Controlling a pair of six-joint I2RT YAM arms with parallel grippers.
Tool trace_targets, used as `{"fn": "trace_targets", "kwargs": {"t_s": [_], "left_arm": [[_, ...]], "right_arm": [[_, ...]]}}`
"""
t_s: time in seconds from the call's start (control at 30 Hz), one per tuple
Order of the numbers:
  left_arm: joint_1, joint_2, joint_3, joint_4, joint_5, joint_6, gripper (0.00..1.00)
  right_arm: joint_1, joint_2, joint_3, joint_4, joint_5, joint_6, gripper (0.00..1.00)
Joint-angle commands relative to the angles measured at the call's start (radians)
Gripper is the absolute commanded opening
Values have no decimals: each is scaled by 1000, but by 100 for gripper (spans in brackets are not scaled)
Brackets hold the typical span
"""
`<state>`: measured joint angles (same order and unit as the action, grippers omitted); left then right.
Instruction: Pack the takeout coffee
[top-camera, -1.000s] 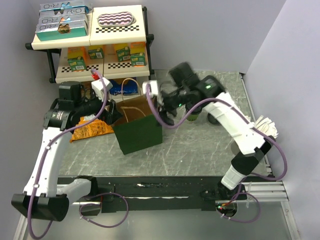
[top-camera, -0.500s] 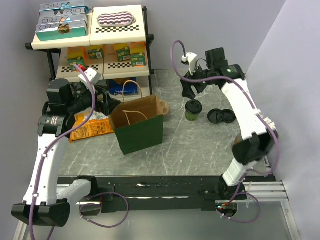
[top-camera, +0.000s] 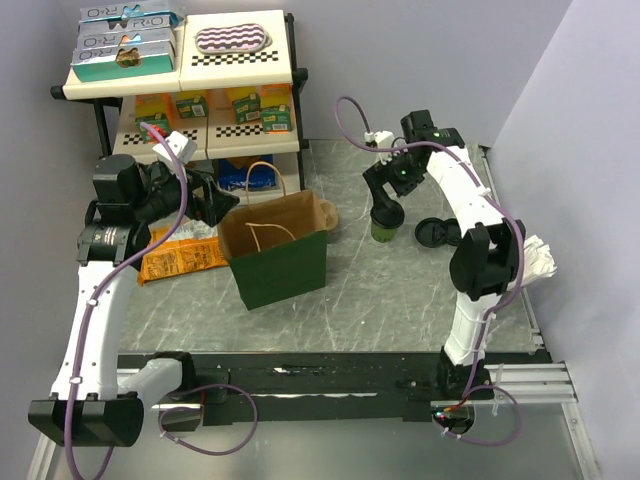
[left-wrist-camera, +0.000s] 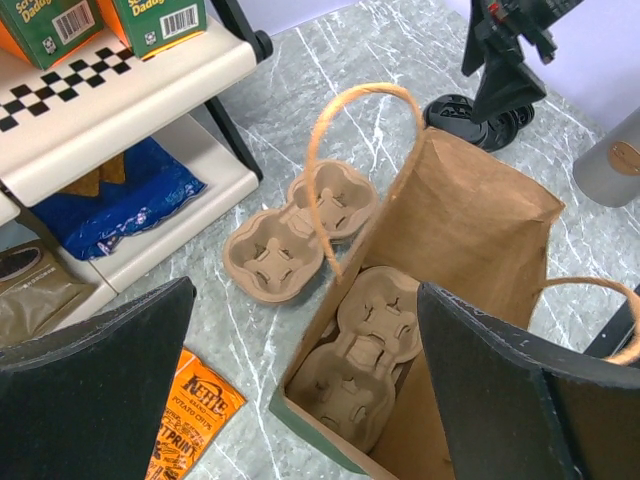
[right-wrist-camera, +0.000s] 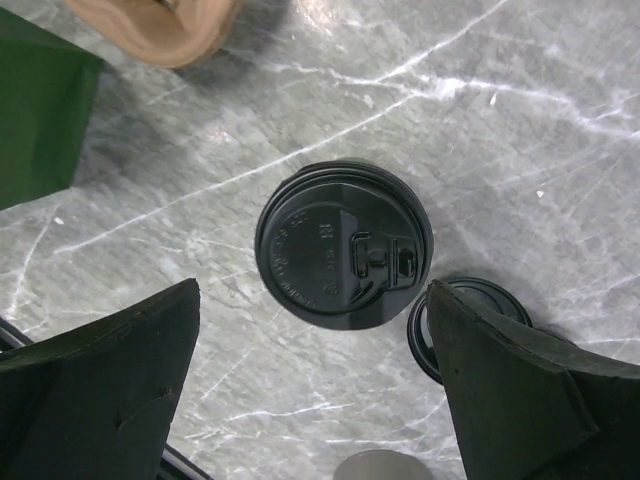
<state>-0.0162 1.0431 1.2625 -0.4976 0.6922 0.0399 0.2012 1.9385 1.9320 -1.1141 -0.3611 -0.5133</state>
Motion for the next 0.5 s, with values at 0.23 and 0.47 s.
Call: {"fn": "trace_targets", "kwargs": {"t_s": [0.23,0.47], "left_arm": [[10,14,-2,31,35,-8,99],[12,23,-8,36,41,-6,99]], "right_arm": [[3,80,62,-44,63,7,100],[4,91,65,-41,76,-1,100]]}}
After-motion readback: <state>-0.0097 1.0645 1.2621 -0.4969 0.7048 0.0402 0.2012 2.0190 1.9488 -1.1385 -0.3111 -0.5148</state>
